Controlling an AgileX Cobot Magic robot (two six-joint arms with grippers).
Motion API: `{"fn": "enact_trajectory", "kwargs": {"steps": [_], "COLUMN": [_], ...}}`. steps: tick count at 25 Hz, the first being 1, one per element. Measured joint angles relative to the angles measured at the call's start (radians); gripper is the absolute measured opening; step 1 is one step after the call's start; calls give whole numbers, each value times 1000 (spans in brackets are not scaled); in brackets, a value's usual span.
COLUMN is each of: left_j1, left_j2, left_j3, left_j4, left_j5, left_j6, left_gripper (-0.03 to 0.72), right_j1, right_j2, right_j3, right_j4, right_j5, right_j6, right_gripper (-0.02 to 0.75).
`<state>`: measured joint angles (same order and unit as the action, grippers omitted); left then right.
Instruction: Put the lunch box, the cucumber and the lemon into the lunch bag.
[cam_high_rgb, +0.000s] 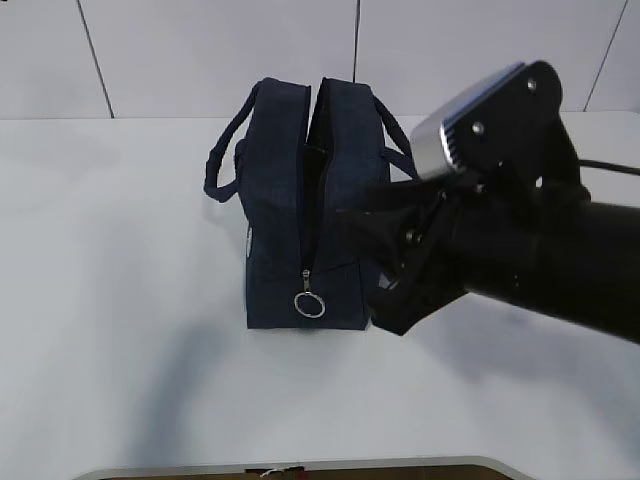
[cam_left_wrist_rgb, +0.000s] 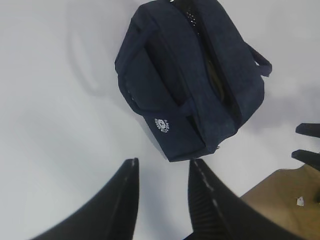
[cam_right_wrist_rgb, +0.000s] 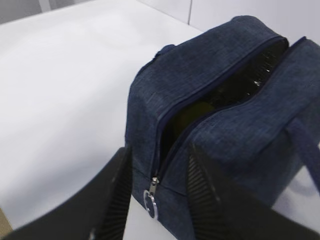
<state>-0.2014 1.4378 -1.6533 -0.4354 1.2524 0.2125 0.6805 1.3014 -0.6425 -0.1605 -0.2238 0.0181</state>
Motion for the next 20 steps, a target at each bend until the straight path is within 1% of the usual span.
{"fn": "enact_trajectory", "kwargs": {"steps": [3, 9, 13, 16, 20], "left_j1": [0, 0, 0, 0, 0], "left_j2": [0, 0, 0, 0, 0], "left_j3": [0, 0, 0, 0, 0], "left_j4": [-2, -2, -2, -2, -2], "left_j5": [0, 0, 0, 0, 0], "left_j6": [-2, -2, -4, -4, -4], "left_gripper": [239, 239, 239, 239, 239], "right_j1": [0, 0, 0, 0, 0], "right_j2": [44, 191, 286, 339, 392], "right_j3": [70, 136, 138, 138, 138], "right_j4": [3, 60, 68, 69, 100], "right_j5": [-158, -371, -454, -492, -534], "right_j6": [0, 0, 0, 0, 0], "right_gripper": [300, 300, 300, 300, 300]}}
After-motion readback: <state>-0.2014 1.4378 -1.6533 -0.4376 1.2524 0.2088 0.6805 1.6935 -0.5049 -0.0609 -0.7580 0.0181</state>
